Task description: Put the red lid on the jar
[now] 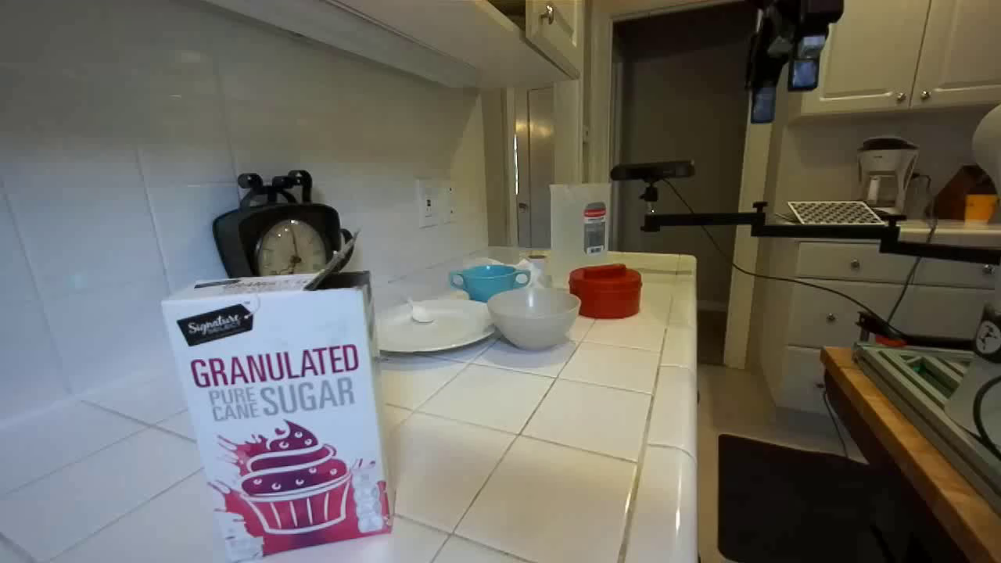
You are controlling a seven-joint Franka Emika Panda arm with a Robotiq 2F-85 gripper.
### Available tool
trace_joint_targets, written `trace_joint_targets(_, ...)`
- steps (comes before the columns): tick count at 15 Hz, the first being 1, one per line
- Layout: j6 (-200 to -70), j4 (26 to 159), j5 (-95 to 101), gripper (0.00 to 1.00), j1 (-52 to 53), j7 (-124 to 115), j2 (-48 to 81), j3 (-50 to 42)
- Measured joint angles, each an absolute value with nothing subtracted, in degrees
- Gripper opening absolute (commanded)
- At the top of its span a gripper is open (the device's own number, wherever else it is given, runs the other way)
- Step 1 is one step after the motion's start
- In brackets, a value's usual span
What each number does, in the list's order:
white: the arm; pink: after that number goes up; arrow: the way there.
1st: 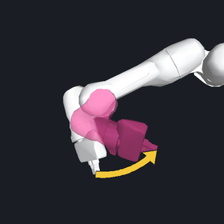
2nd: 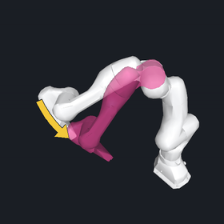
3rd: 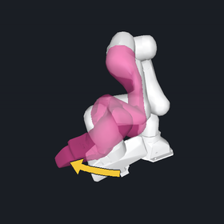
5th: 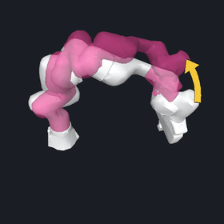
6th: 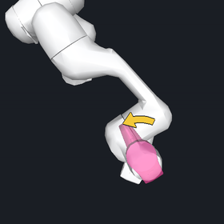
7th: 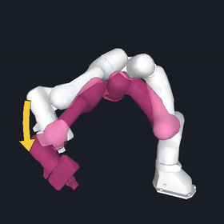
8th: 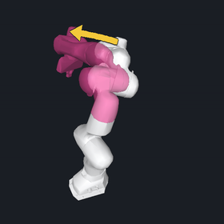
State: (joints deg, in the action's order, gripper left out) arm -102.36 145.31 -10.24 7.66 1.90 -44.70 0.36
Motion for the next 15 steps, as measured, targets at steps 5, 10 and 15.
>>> trace_joint_targets(5,-102.4,145.3,-10.2,1.00,7.7,1.9,-44.7,0.4)
trace_joint_targets(10,-102.4,145.3,-10.2,1.00,7.6,1.9,-44.7,0.4)
trace_joint_targets(15,-108.7,146.8,-9.6,1.00,6.7,4.1,-41.8,0.2)
